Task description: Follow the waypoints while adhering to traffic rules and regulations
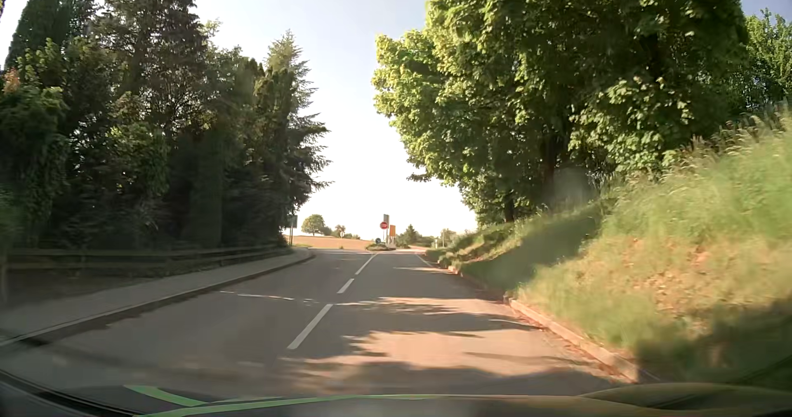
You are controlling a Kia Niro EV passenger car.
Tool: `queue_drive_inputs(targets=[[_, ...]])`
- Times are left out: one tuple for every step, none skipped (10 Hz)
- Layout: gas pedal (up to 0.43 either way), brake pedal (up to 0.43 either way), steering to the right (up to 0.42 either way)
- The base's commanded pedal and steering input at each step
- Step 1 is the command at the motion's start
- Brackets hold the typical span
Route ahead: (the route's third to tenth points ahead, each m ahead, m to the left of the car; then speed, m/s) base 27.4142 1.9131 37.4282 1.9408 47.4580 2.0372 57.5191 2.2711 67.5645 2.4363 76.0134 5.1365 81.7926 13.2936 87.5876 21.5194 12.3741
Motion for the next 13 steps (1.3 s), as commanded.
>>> queue_drive_inputs(targets=[[0.000, 0.000, 0.002], [0.000, 0.000, 0.002], [0.000, 0.000, 0.002], [0.000, 0.000, 0.002], [0.000, 0.000, 0.002], [0.000, 0.000, 0.002], [0.008, 0.000, 0.002], [0.047, 0.000, 0.001], [0.047, 0.000, 0.002], [0.047, 0.000, 0.002], [0.047, 0.000, 0.001], [0.047, 0.000, 0.002], [0.047, 0.000, 0.002]])
